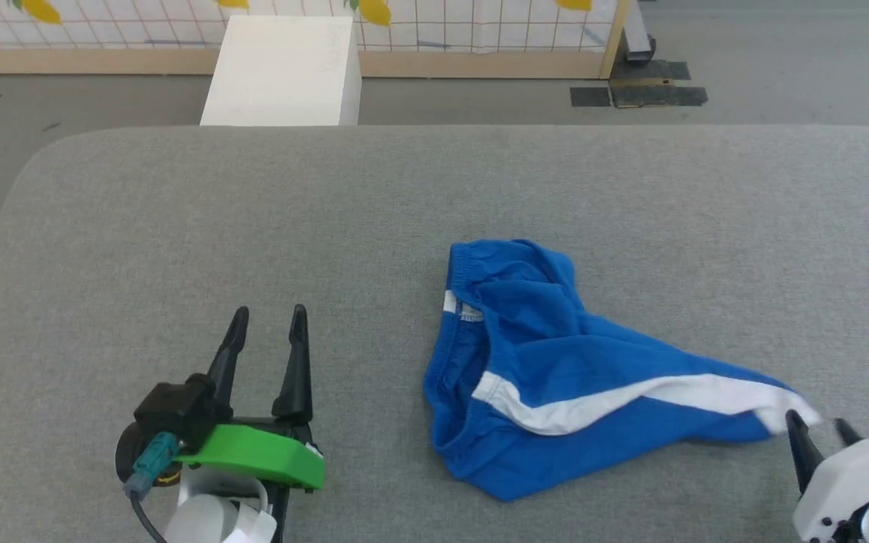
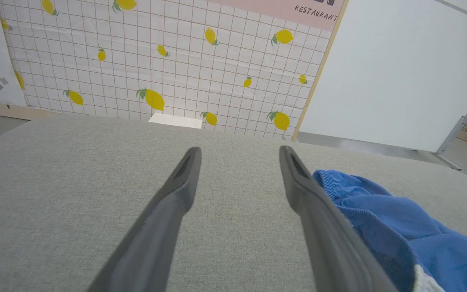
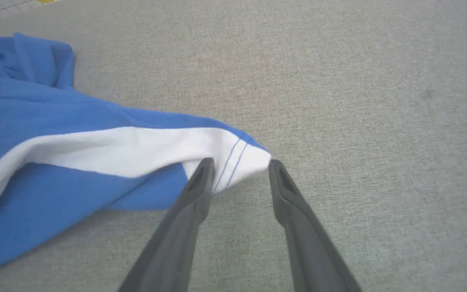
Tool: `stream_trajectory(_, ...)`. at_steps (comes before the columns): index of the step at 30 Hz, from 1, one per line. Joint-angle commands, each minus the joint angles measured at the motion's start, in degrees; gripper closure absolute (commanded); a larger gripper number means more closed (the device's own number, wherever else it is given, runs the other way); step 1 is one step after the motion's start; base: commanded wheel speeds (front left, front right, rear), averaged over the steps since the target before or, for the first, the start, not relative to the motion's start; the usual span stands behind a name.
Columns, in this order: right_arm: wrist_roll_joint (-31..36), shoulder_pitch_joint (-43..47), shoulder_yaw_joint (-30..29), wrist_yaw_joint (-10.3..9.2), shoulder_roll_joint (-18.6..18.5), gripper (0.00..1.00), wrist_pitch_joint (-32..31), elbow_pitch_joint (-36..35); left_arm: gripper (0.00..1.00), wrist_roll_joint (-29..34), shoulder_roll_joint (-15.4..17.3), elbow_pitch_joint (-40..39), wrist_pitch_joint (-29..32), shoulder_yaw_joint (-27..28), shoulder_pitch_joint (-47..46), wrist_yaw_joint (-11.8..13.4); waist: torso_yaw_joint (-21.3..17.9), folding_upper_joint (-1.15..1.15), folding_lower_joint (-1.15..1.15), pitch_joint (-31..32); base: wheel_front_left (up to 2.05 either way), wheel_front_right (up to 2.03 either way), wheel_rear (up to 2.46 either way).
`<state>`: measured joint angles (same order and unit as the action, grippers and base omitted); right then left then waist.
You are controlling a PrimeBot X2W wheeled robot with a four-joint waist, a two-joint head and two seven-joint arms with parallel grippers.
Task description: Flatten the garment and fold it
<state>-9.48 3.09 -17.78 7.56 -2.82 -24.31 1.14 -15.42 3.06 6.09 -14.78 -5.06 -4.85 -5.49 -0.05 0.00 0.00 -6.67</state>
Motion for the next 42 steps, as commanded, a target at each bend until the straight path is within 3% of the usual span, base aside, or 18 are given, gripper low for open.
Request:
stream_trajectory(1, -0.4, 0.2, -0.5, -0.08, -0.1, 0.0, 1.4, 0.1, 0.0, 0.5, -0.2, 0.3, -0.2, -0.4, 0.6, -0.2, -0.5, 0.0, 0.0, 0.5, 0.0, 0.0, 0.0)
stream_trajectory(7, 2.2, 1.1, -3.9, -0.08, -0.1, 0.0, 10.2, -1.0, 0.0, -0.7, -0.2, 1.3, -0.2, -4.0, -0.1, -0.6, -1.2, 0.0, 0.0, 1.5, 0.0, 0.0, 0.0)
stream_trajectory(13, 5.2, 1.6, 0.2, -0.08, -0.1, 0.0, 19.7, -2.9, 0.0, -2.5, -0.2, 6.5, 1.7, -12.5, -3.0, -1.4, -1.8, 0.0, 0.0, 2.1, 0.0, 0.0, 0.0)
stream_trajectory(20, 5.9, 2.2, 4.6, -0.08, -0.1, 0.0, 25.2, -3.6, 0.0, -5.7, -0.2, 11.4, 14.5, -21.5, -8.9, -1.8, -2.7, 0.0, 0.0, 2.1, 0.0, 0.0, 0.0)
stream_trajectory(31, 4.5, 1.3, 7.0, -0.08, -0.1, 0.0, 26.3, -1.9, 0.0, -8.6, 0.2, 13.0, 32.7, -24.3, -13.3, -1.5, -4.3, 0.0, 0.0, 0.8, 0.0, 0.0, 0.0)
stream_trajectory(32, 4.4, 1.2, 7.0, -0.08, -0.1, 0.0, 26.4, -1.7, 0.07, -8.7, 0.4, 12.8, 34.1, -24.5, -13.5, -1.4, -4.4, 0.0, 0.0, 0.7, 0.0, 0.0, 0.0)
stream_trajectory(33, 4.3, 1.1, 7.1, -0.08, -0.1, 0.0, 26.4, -1.6, 0.36, -8.9, 0.5, 12.6, 35.0, -24.6, -13.6, -1.4, -4.4, 0.0, 0.0, 0.6, 0.0, 0.0, 0.0)
stream_trajectory(34, 4.1, 1.0, 7.1, -0.08, -0.1, 0.0, 26.5, -1.5, 0.84, -9.1, 0.6, 12.2, 35.8, -24.7, -13.8, -1.5, -4.4, 0.0, 0.0, 0.5, 0.0, 0.0, 0.0)
stream_trajectory(35, 4.0, 1.0, 7.1, -0.08, -0.1, 0.0, 26.5, -1.4, 1.0, -9.3, 0.7, 11.9, 36.4, -25.0, -13.9, -1.5, -4.4, 0.0, 0.0, 0.4, 0.0, 0.0, 0.0)
stream_trajectory(42, 3.7, 0.5, 7.2, -0.08, -0.1, 0.0, 26.7, -1.0, 1.0, -9.4, 1.7, 8.9, 35.4, -24.7, -13.6, -0.9, -4.1, 0.0, 0.0, 0.2, 0.0, 0.0, 0.0)
